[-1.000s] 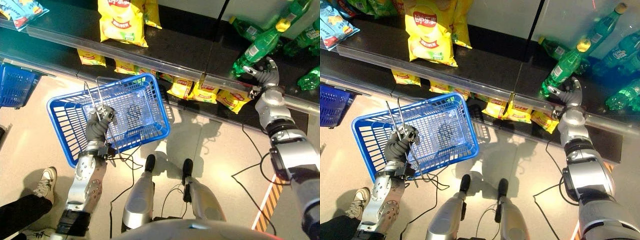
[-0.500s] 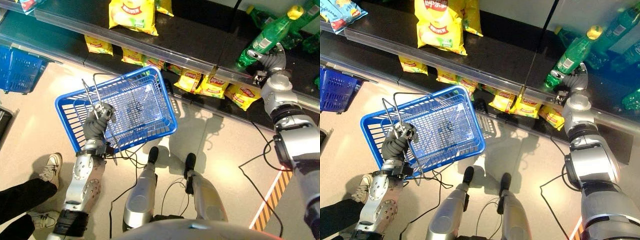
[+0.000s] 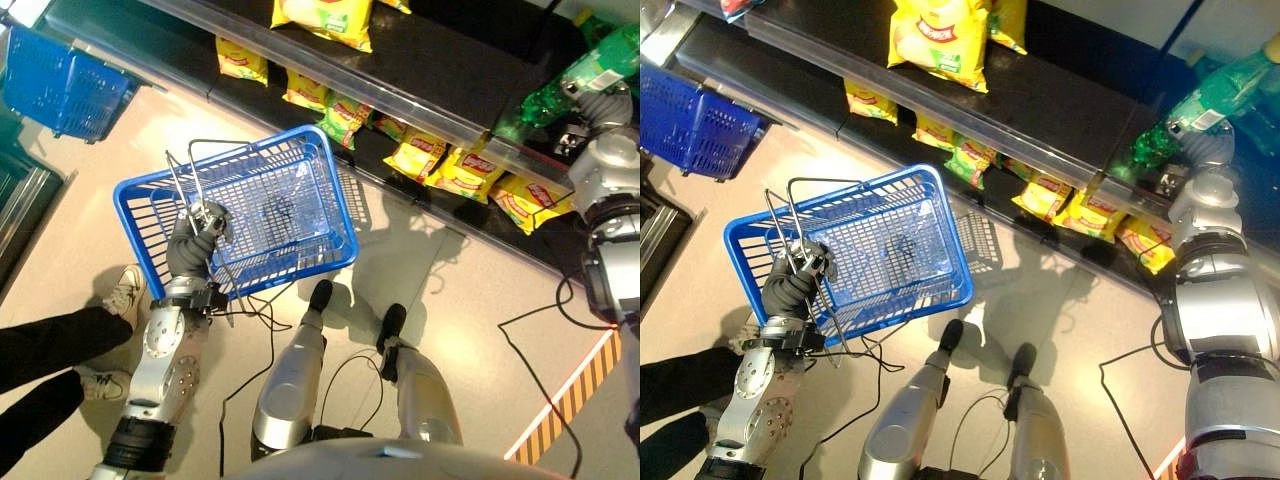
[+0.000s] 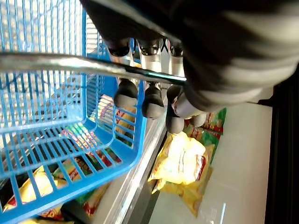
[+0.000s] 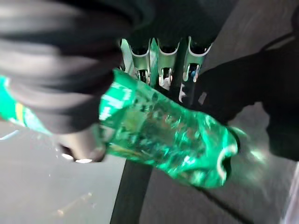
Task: Pick up the snacks into the basket
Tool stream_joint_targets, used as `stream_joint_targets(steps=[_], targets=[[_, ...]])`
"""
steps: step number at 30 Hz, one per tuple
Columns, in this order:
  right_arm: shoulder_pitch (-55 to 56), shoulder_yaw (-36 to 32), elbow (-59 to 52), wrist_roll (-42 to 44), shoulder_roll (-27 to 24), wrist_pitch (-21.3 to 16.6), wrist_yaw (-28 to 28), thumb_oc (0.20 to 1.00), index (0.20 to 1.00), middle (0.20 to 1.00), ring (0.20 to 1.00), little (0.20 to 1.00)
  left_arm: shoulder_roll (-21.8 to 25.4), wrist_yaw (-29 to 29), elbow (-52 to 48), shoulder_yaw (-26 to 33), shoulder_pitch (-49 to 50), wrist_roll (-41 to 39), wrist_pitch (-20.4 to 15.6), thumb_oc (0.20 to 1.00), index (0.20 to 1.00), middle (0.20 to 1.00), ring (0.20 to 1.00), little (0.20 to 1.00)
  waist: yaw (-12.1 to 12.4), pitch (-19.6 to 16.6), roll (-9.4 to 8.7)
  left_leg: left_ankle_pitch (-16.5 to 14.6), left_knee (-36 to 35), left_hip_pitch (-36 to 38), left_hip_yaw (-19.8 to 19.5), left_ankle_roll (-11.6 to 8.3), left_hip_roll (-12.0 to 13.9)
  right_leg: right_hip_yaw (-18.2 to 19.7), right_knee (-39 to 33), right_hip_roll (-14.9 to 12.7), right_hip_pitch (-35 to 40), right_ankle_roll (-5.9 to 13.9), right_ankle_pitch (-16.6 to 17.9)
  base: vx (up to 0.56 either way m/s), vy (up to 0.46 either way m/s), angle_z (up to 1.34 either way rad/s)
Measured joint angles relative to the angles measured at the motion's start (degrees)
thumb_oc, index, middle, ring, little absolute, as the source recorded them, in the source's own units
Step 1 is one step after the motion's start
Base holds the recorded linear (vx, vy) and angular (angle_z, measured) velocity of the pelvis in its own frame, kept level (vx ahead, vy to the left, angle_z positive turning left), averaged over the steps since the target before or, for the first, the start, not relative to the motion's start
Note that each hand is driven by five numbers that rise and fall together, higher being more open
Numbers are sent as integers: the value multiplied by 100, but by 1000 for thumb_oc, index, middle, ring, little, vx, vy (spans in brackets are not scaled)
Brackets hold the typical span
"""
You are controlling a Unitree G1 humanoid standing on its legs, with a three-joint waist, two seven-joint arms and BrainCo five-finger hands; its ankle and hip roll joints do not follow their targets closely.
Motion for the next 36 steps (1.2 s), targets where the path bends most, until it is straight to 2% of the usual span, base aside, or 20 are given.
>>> stream_joint_targets(steps=[7, 9, 11, 13, 15, 19, 21, 24, 27, 29, 31, 35, 36], targets=[[-43, -66, -50, 247, 71, -5, 5, 200, 200, 200, 200, 200, -5, 5, 0, -1, -49, -3, 0, 200, 200, 200, 200, 200, 54, -3, 6, 16, 23, -72, -76, 3, -61, -39, 111, -66, -60, 22, -58, 2, -1, 7], [7, -97, -263, 351, 233, -4, -141, 200, 200, 200, 200, 200, -10, 19, 0, -4, -124, -67, 0, 200, 200, 200, 200, 200, 45, -3, 6, 19, 44, -75, -73, 7, -71, -37, 114, -77, -58, 24, -59, 0, 0, 0], [353, -63, -1082, 374, 422, -47, -256, 200, 200, 200, 200, 200, -7, 59, 0, -4, -204, -126, 0, 200, 200, 200, 200, 200, -28, -3, 6, 19, 72, -72, -67, 7, -75, -34, 129, -77, -53, 24, -58, 0, 0, 0], [1039, -170, -2377, 336, 648, -105, -457, 200, 200, 200, 200, 200, -10, 103, -14, -9, -331, -144, 1, 200, 200, 200, 200, 200, -83, -3, 6, 18, 87, -60, -50, 7, -66, -20, 147, -69, -54, 21, -57, -5, 11, -2], [2253, -345, -4351, -123, 1022, -438, -576, 200, 200, 200, 200, 200, -21, 183, -66, 27, -495, -170, -6, 200, 200, 200, 200, 200, -75, -1, 7, 18, 86, -16, -18, 8, -56, -5, 163, -67, -22, 20, -57, -1, 2, -2], [3205, -393, -5801, -466, 1509, -643, -652, 200, 200, 200, 200, 200, -29, 205, -101, 5, -757, -170, -57, 200, 200, 200, 200, 200, -181, -3, 2, 21, 85, 83, 55, 14, -52, 8, 159, -67, 90, 22, -58, 1, 2, 0], [3689, -436, -6571, -691, 1638, -765, -600, 200, 200, 200, 200, 200, -31, 209, -103, 4, -857, -170, -87, 200, 200, 200, 200, 200, -192, -3, 1, 29, 83, 113, 95, 25, -52, 46, 162, -67, 107, 23, -57, -4, 17, -7], [4127, -426, -7337, -926, 1750, -896, -400, 200, 200, 200, 200, 200, -45, 210, -104, -24, -939, -174, -98, 200, 200, 200, 200, 200, -340, -6, -5, 35, 97, 136, 114, 34, -57, 79, 198, -70, 118, 25, -51, -2, 10, -1], [4288, -377, -7551, -984, 1707, -995, -131, 200, 200, 200, 200, 200, -80, 195, -112, -94, -967, -180, -98, 200, 200, 200, 200, 200, -386, -14, -20, 35, 110, 141, 149, 35, -48, 127, 220, -56, 94, 20, -47, -28, 14, -6], [4441, 81, -7715, -988, 1593, -1033, 117, 200, 200, 200, 200, 200, -85, 171, -124, -355, -1014, -183, -96, 200, 200, 200, 200, 200, -423, -22, -34, 35, 112, 145, 162, 34, -39, 134, 231, -56, 92, 19, -47, -23, -1, -2], [4442, 766, -7649, -1424, 1352, -893, 496, 200, 200, 200, 200, 200, -112, 119, -124, -676, -1112, -182, -73, 200, 200, 200, 200, 200, -472, -22, -35, 36, 121, 132, 133, 34, -40, 125, 236, -45, 96, 19, -47, -20, -26, 5], [4362, 1489, -6873, -1874, 1530, -713, 889, 200, 200, 200, 200, 200, -153, 62, -136, -1075, -1299, -263, -54, 200, 200, 200, 200, 200, -415, -22, -35, 48, 151, 92, 10, 14, -46, 1, 226, -49, 129, 14, -53, -35, -22, 16], [4221, 1706, -6288, -2049, 1772, -567, 864, 200, 200, 200, 200, 200, -157, 52, -147, -1309, -1476, -360, -45, 200, 200, 200, 200, 200, -332, -22, -35, 64, 176, 27, -75, -7, -57, -51, 220, -46, 123, 5, -59, -31, -11, 26]])
